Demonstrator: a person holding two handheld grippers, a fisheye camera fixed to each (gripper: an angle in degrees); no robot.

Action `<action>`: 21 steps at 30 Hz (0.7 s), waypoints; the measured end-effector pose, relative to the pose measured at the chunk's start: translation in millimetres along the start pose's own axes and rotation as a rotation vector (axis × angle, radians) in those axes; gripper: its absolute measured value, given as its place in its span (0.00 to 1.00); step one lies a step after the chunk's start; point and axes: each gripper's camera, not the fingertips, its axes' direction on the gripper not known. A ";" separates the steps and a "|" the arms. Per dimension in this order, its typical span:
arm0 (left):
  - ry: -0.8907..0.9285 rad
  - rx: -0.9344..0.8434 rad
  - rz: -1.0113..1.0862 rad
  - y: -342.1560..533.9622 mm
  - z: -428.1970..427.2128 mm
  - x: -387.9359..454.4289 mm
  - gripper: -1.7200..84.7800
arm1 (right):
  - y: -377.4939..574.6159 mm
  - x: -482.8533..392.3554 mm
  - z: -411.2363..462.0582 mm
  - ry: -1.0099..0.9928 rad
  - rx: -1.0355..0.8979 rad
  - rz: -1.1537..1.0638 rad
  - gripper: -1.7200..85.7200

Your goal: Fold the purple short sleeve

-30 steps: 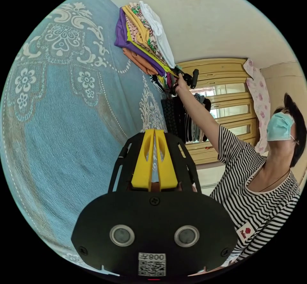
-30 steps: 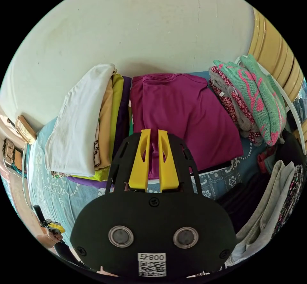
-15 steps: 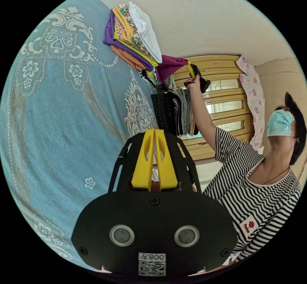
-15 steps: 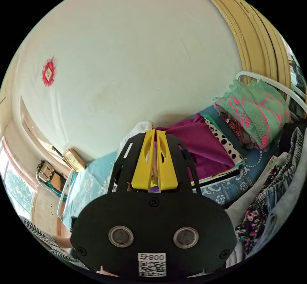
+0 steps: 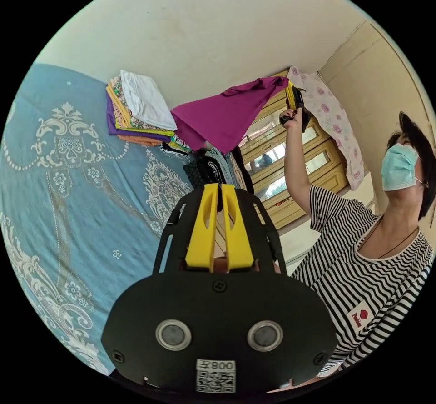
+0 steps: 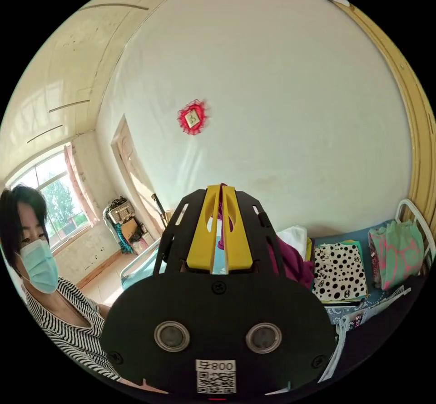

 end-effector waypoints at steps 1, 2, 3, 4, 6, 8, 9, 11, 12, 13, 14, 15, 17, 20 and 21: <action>-0.028 0.010 0.029 -1.2 -5.8 22.4 0.07 | 5.7 -26.6 -3.9 -0.043 -0.009 -0.021 0.02; -0.048 0.028 0.062 -2.2 -12.0 45.5 0.08 | 9.5 -39.2 -6.2 -0.068 -0.009 -0.027 0.02; -0.057 0.037 0.078 -2.6 -15.0 56.7 0.09 | 17.8 -64.3 -10.9 -0.118 -0.014 -0.045 0.02; -0.079 0.055 0.108 -3.4 -20.6 79.0 0.10 | 27.0 -88.6 -16.0 -0.148 -0.015 -0.063 0.02; -0.099 0.083 0.149 -3.6 -28.5 110.7 0.11 | 42.3 -124.5 -22.9 -0.192 -0.029 -0.094 0.02; -0.111 0.122 0.194 -0.5 -37.0 149.0 0.11 | 59.6 -157.9 -28.4 -0.228 -0.047 -0.126 0.02; -0.116 0.128 0.202 0.8 -38.4 157.6 0.11 | 72.9 -178.0 -31.7 -0.252 -0.061 -0.145 0.02; -0.121 0.135 0.222 7.8 -41.6 188.4 0.12 | 94.8 -202.8 -35.5 -0.296 -0.083 -0.161 0.02; -0.121 0.136 0.223 10.3 -42.1 195.3 0.12 | 111.1 -215.6 -36.2 -0.323 -0.098 -0.166 0.02; -0.109 0.138 0.220 16.2 -42.9 208.3 0.13 | 127.7 -224.5 -34.0 -0.342 -0.115 -0.160 0.02; -0.087 0.133 0.227 23.7 -43.3 221.3 0.13 | 136.9 -227.9 -32.2 -0.352 -0.123 -0.152 0.02; -0.081 0.128 0.231 28.2 -43.4 227.5 0.14 | 156.3 -233.0 -27.8 -0.386 -0.131 -0.137 0.02; -0.097 0.105 0.217 48.3 -42.0 247.5 0.14 | 186.8 -238.7 -18.9 -0.455 -0.143 -0.114 0.02; -0.018 0.074 0.166 71.6 -34.9 261.7 0.11 | 233.9 -248.5 3.3 -0.506 -0.170 -0.101 0.02; -0.003 0.067 0.153 75.3 -32.7 264.1 0.09 | 251.4 -250.1 17.0 -0.538 -0.190 -0.089 0.02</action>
